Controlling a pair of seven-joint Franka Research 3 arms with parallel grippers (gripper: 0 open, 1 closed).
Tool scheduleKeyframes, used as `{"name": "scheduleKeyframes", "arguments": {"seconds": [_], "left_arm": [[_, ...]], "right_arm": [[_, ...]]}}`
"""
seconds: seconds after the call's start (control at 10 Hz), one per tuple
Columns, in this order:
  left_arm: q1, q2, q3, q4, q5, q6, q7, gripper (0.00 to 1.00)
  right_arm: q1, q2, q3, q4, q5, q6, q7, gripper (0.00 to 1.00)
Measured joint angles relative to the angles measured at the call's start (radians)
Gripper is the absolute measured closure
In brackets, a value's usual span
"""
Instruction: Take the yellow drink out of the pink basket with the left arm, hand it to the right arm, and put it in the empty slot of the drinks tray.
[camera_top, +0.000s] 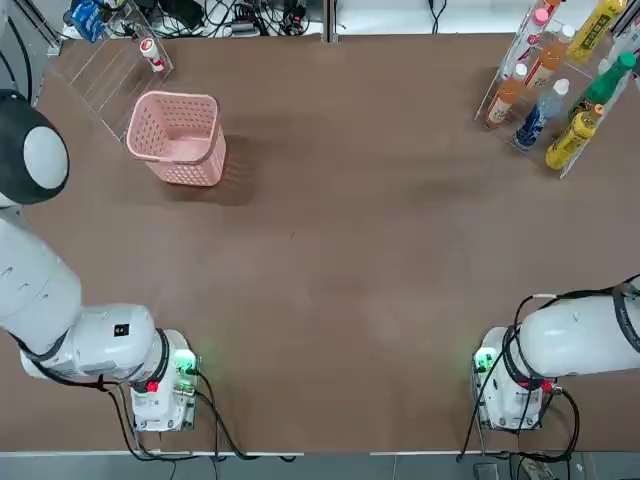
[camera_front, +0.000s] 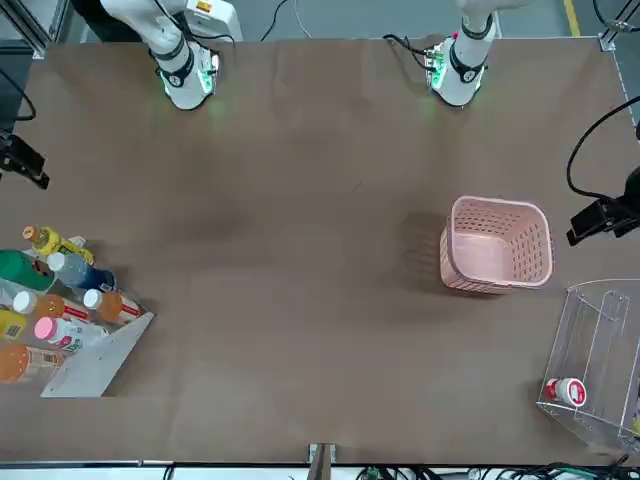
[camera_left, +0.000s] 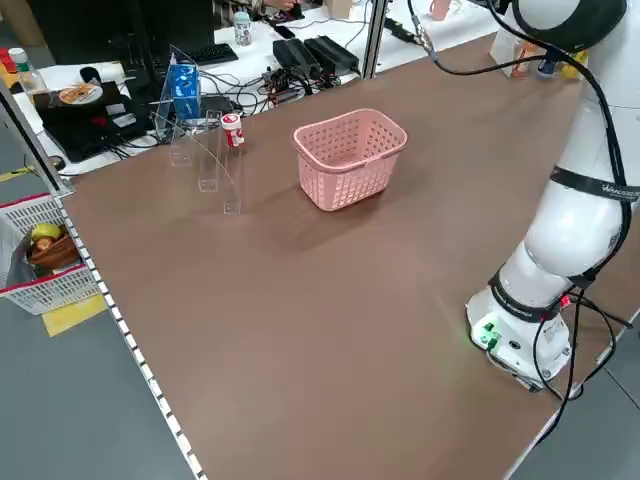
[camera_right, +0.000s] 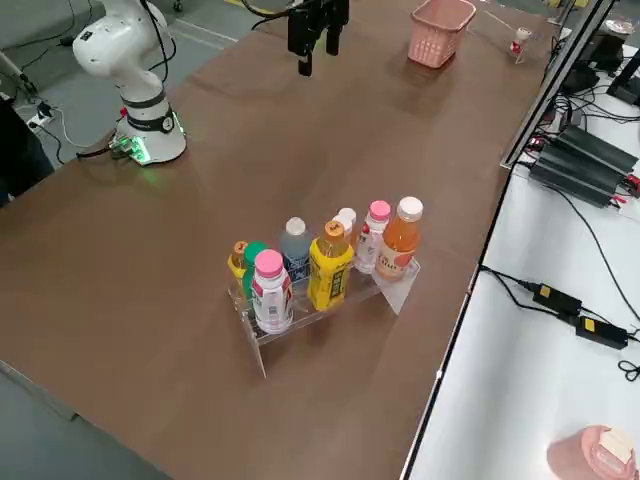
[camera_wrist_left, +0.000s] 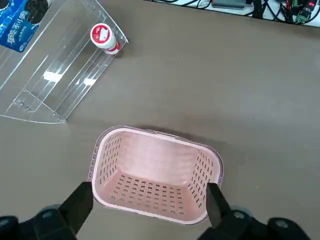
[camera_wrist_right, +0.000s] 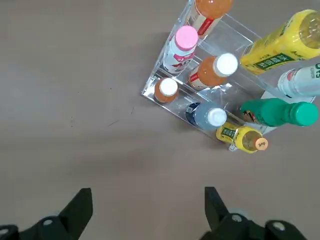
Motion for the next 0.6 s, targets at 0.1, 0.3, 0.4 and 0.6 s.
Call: {"name": "scheduleKeyframes", "arguments": {"seconds": [0.1,0.3,0.4,0.6], "left_arm": [[0.000,0.000,0.000,0.000,0.000,0.000,0.000,0.00],[0.000,0.000,0.000,0.000,0.000,0.000,0.000,0.00],[0.000,0.000,0.000,0.000,0.000,0.000,0.000,0.00],[-0.001,0.000,0.000,0.000,0.000,0.000,0.000,0.00]], "right_arm": [[0.000,0.000,0.001,0.000,0.002,0.000,-0.008,0.01],[0.001,0.000,0.003,0.000,0.004,0.000,-0.012,0.01],[0.001,0.000,0.003,0.000,0.006,-0.007,-0.012,0.01],[0.001,0.000,0.003,0.000,0.007,-0.021,-0.013,0.01]]}}
